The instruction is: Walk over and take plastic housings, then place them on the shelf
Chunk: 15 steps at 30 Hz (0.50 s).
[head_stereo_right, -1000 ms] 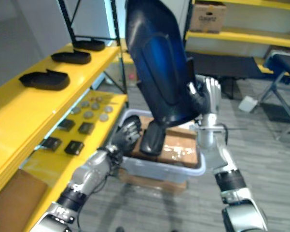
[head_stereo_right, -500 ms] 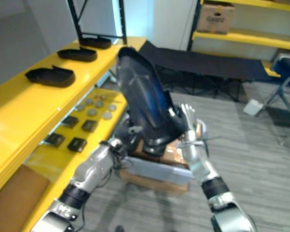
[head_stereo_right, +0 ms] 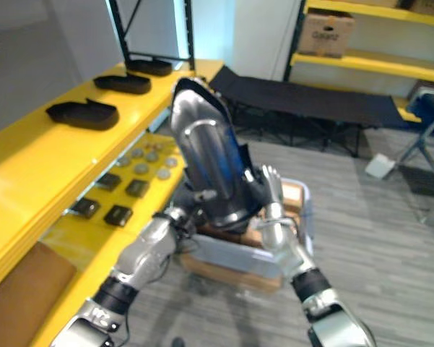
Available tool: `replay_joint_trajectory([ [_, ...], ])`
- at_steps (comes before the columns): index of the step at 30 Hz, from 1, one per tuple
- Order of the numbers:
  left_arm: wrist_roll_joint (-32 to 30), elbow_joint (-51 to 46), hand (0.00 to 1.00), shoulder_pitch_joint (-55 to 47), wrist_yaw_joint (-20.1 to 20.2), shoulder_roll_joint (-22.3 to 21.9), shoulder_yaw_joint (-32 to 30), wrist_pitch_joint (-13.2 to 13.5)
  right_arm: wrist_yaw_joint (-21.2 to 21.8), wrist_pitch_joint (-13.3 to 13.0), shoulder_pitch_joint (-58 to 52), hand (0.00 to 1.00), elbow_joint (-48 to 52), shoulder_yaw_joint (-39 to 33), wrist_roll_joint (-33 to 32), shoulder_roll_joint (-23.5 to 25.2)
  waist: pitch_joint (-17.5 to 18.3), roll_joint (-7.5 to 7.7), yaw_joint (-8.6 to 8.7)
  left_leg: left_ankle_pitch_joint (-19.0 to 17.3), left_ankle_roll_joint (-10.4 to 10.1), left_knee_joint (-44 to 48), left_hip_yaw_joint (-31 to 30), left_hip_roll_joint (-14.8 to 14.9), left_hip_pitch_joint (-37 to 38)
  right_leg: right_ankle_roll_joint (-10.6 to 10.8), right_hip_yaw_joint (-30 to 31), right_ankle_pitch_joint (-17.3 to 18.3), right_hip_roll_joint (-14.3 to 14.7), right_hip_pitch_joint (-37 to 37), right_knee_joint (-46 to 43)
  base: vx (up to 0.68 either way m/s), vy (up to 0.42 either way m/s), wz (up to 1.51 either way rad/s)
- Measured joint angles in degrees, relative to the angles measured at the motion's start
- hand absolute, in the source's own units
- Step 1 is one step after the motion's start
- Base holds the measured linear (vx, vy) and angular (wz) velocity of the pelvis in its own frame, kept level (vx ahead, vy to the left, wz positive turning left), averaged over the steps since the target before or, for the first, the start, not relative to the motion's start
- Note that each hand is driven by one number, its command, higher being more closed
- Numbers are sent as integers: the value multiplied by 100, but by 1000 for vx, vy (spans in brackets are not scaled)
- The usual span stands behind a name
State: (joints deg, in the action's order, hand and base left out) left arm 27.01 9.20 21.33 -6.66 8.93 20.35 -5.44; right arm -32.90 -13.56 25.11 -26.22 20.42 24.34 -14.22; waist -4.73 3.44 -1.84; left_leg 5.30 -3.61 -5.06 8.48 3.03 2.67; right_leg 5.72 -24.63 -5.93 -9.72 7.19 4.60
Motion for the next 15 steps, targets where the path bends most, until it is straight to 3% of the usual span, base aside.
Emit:
replay_joint_trajectory([
  [10, -314, 281, 100, -224, -209, -59, -176, 422, -101, 0, 61, 100, 0, 222, 11, 117, 3, 4, -70, 23, -13, 1, -34, 27, -25, -5, -40, -1, 63, -2, 1, 0, 2, 2],
  [15, 98, 361, 100, -283, -368, -91, -209, 633, -102, 0, 61, 100, 1, 236, 5, 263, 3, 4, -60, 26, -19, 1, -35, 53, -26, -25, -39, 13, 80, -9, 41, 0, 0, 0],
])
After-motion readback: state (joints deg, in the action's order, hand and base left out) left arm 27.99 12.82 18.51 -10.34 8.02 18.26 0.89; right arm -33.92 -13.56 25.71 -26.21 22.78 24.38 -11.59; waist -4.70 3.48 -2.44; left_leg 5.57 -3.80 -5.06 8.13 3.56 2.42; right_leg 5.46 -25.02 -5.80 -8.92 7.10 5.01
